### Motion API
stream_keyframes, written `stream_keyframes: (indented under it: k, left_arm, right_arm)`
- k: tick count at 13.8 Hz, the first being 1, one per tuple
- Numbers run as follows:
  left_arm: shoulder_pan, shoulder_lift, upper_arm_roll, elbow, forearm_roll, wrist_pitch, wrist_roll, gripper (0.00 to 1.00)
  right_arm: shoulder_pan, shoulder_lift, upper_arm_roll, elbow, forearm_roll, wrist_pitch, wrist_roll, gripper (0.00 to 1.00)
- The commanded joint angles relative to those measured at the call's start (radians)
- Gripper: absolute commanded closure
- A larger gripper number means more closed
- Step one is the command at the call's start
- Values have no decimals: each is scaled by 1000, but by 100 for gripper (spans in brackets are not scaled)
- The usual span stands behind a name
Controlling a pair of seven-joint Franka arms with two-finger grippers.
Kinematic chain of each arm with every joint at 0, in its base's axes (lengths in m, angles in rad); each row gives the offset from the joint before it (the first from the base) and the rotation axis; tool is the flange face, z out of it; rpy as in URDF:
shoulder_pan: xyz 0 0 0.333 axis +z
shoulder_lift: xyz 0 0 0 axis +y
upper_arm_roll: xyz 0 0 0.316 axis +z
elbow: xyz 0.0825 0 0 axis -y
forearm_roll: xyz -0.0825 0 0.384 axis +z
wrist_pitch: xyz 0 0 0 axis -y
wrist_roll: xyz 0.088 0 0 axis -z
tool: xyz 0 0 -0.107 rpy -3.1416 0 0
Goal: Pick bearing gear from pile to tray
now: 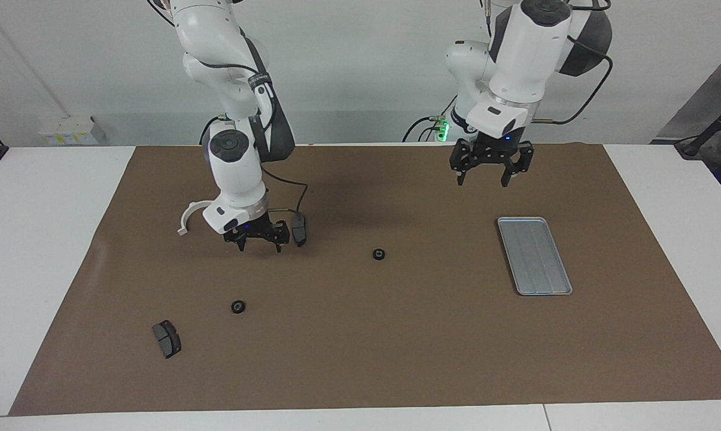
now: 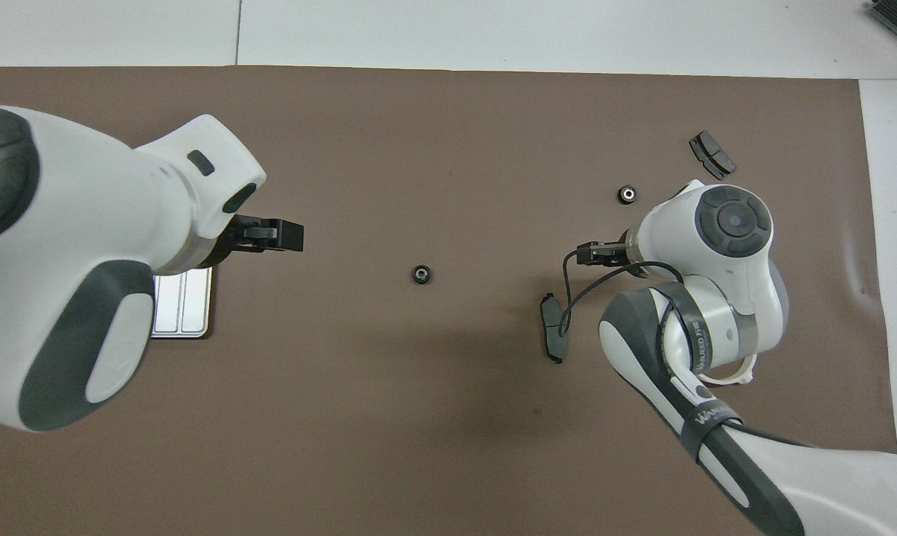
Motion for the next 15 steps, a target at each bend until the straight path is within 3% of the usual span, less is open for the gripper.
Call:
stream_keyframes:
  k: [1, 6, 9, 15]
  left_arm:
    - [-103, 79, 19, 27, 8, 55, -96, 0]
    - [-217, 214, 19, 40, 11, 168, -211, 0]
    - [-274, 352, 22, 40, 31, 307, -321, 0]
    - [-254, 427, 25, -9, 32, 458, -322, 0]
  right_arm:
    - [-54, -49, 15, -138, 16, 103, -69, 0]
    - [-81, -42, 15, -161, 16, 109, -105, 0]
    - [-81, -48, 15, -177, 17, 100, -106, 9]
    - [-80, -59, 15, -178, 16, 20, -132, 24]
